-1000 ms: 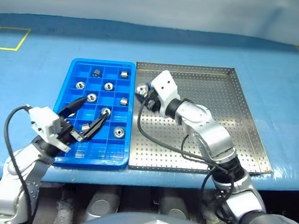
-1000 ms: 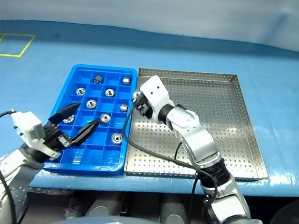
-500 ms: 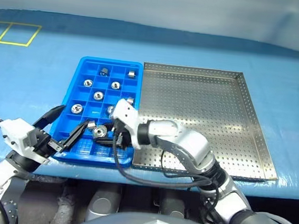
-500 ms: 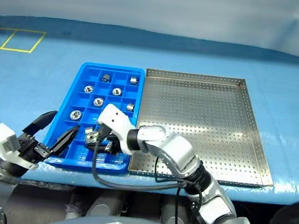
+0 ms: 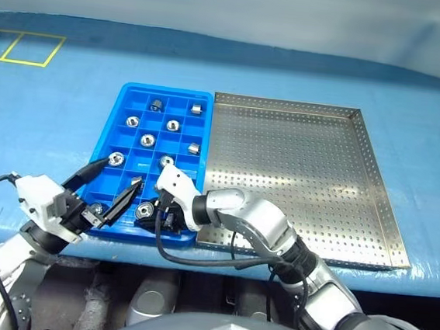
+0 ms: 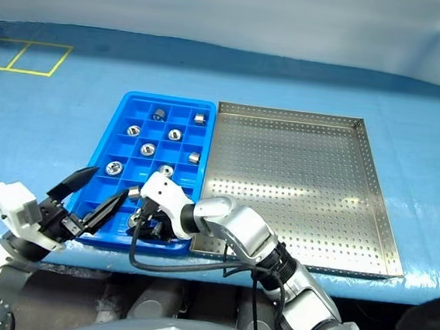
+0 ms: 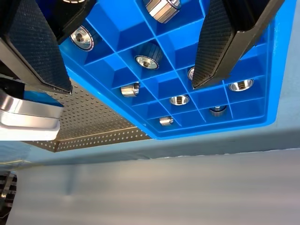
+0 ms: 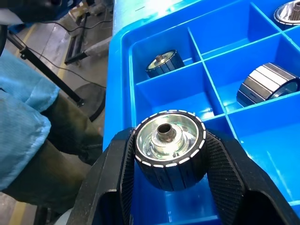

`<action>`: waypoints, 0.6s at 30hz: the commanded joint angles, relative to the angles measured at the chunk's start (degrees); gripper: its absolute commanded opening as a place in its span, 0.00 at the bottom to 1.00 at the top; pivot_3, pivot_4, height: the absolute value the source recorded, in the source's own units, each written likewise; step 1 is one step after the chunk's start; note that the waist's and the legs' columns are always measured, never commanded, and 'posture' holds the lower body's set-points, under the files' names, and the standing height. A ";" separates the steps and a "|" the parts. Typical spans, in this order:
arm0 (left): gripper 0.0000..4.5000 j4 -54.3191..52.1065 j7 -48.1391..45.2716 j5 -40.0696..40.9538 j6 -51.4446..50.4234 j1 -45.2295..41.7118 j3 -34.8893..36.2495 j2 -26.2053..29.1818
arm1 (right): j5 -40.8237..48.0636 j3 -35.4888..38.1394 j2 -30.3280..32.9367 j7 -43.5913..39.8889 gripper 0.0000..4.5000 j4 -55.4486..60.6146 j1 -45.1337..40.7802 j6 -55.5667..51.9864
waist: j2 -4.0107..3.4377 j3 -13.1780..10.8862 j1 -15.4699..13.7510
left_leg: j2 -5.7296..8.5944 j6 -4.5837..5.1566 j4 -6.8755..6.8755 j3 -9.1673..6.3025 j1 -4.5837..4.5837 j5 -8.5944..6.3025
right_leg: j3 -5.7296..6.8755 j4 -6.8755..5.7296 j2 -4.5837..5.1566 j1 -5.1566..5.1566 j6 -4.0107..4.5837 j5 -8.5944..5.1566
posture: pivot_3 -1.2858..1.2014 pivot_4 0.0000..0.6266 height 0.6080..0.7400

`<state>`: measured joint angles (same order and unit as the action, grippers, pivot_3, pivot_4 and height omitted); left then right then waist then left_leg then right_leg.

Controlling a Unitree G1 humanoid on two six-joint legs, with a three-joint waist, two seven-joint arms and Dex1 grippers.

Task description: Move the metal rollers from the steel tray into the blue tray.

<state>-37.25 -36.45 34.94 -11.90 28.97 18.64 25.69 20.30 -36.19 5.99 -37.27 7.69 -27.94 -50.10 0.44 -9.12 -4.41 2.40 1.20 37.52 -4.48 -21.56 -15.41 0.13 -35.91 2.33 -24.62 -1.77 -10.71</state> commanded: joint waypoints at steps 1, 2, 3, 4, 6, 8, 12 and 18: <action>1.00 -1.76 -2.03 1.45 -1.84 0.71 -0.59 2.36 | -0.47 1.87 -0.05 0.33 0.64 -1.57 0.46 -0.09 | 0.03 0.02 0.02 | 0.00 0.00 0.00 0.00 0.00 0.00 | 0.00 0.00 0.00 0.00 0.00 0.00 | 0.61 0.24 1.00; 1.00 -1.78 -2.63 1.42 -2.42 0.99 -0.79 3.14 | -0.48 2.09 -0.09 0.40 0.72 -1.61 0.60 -0.24 | 0.03 0.02 0.03 | 0.00 0.00 0.01 0.00 0.00 0.00 | 0.00 0.00 0.00 0.01 -0.01 0.00 | 0.60 0.24 1.00; 1.00 -1.77 -3.09 1.53 -2.92 1.13 -0.93 3.74 | -0.64 2.23 0.02 0.55 0.79 -1.46 0.73 -0.24 | 0.03 0.02 0.11 | 0.00 0.00 0.01 0.00 0.01 0.00 | 0.00 0.00 -0.01 0.01 -0.01 -0.01 | 0.60 0.24 1.00; 1.00 -1.74 -3.36 1.63 -3.22 1.16 -1.05 4.10 | -0.62 2.45 0.19 0.58 0.86 -1.23 0.88 -0.22 | 0.02 0.02 0.19 | 0.00 0.00 0.01 0.00 0.02 0.00 | 0.00 0.00 -0.01 0.02 -0.01 -0.01 | 0.60 0.24 1.00; 1.00 -1.54 -3.61 1.45 -3.71 0.81 -1.41 4.65 | -0.43 3.41 0.77 0.78 0.93 -0.27 1.22 -0.01 | 0.00 0.01 0.25 | -0.02 -0.02 0.01 -0.01 0.04 0.02 | 0.00 -0.03 -0.02 0.02 -0.01 -0.01 | 0.60 0.24 1.00; 1.00 -1.36 -3.91 1.47 -4.28 0.04 -1.91 4.97 | 0.14 5.51 1.61 1.21 0.93 1.64 1.71 -0.01 | -0.01 0.01 0.15 | -0.02 -0.07 0.02 -0.07 0.04 0.06 | 0.03 -0.06 -0.02 0.02 -0.01 0.00 | 0.59 0.24 1.00; 1.00 -0.90 -3.97 1.43 -4.70 -2.64 -2.66 5.01 | 1.21 11.17 3.50 3.01 0.93 7.79 3.86 1.17 | -0.03 -0.01 0.04 | 0.02 -0.07 0.20 -0.17 0.03 0.06 | 0.11 -0.04 0.01 0.03 -0.03 0.00 | 0.58 0.24 1.00; 1.00 1.53 -2.42 -0.36 -4.06 -9.44 -3.42 4.21 | -1.88 20.93 8.99 6.96 0.93 18.77 13.24 12.60 | 0.02 0.02 0.72 | -0.01 -0.06 0.09 -0.13 -0.07 0.01 | 0.13 -0.01 0.01 0.03 -0.03 0.01 | 0.56 0.24 1.00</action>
<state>-36.32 -39.57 34.85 -16.94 20.71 15.05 29.91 19.17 -18.56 14.04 -31.21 21.71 -16.30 -41.94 0.45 -9.10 -3.69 2.39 1.13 37.60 -4.61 -21.63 -15.41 0.27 -35.93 2.34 -24.60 -1.82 -10.68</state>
